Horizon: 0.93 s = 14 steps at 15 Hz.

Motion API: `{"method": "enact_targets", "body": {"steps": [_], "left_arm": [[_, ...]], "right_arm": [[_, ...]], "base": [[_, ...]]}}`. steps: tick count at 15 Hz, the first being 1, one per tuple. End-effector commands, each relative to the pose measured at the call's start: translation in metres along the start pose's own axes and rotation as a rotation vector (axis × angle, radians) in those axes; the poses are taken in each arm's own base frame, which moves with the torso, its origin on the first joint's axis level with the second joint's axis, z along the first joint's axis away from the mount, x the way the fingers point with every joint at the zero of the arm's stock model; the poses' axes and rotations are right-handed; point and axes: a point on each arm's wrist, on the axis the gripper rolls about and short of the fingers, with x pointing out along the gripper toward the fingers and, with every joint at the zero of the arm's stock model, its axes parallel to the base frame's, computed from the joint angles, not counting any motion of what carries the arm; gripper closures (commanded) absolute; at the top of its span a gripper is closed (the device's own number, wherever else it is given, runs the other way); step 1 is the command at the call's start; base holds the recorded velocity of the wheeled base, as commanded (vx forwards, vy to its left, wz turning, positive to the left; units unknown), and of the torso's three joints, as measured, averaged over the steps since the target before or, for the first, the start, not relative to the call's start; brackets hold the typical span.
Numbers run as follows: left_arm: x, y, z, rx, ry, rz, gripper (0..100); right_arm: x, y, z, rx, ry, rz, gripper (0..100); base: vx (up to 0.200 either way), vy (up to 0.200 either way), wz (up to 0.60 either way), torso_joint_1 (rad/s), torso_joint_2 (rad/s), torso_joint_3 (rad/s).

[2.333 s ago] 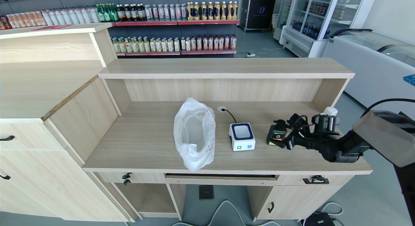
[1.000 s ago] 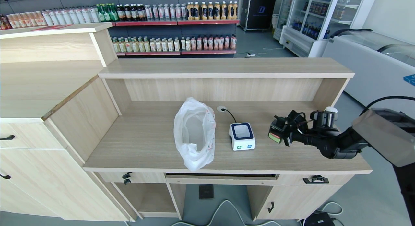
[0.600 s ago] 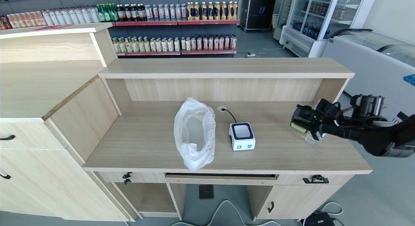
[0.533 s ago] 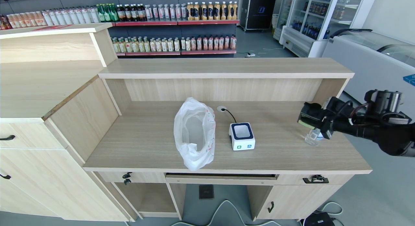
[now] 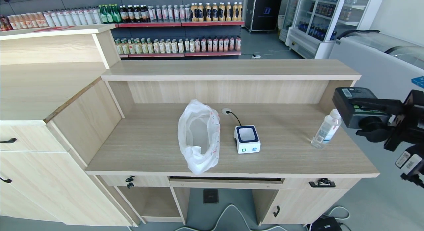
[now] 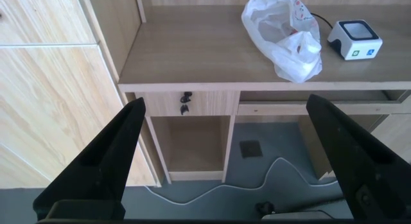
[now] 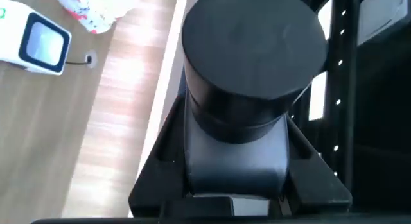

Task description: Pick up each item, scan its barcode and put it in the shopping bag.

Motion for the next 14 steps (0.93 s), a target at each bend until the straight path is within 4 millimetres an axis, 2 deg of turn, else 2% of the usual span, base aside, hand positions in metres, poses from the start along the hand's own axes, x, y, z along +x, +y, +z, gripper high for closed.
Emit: {"method": "enact_targets", "body": {"steps": [1,3,6,10,14], "left_arm": [[0.0,0.0,0.0,0.0,0.0,0.0,0],[0.0,0.0,0.0,0.0,0.0,0.0,0],[0.0,0.0,0.0,0.002,0.0,0.0,0],[0.0,0.0,0.0,0.0,0.0,0.0,0],[0.0,0.0,0.0,0.0,0.001,0.0,0]], "right_arm": [[0.026,-0.032,0.059,-0.312,-0.212,-0.155,100],[0.032,-0.043,0.096,-0.528,-0.271,-0.246,100],[0.036,-0.044,0.128,-0.63,-0.38,-0.332,100],[0.039,-0.045,0.146,-0.699,-0.462,-0.401,100],[0.041,-0.04,0.153,-0.723,-0.521,-0.4,100]], "base": [[0.0,0.0,0.0,0.0,0.0,0.0],[0.0,0.0,0.0,0.0,0.0,0.0],[0.0,0.0,0.0,0.0,0.0,0.0],[0.0,0.0,0.0,0.0,0.0,0.0],[0.0,0.0,0.0,0.0,0.0,0.0]]}}
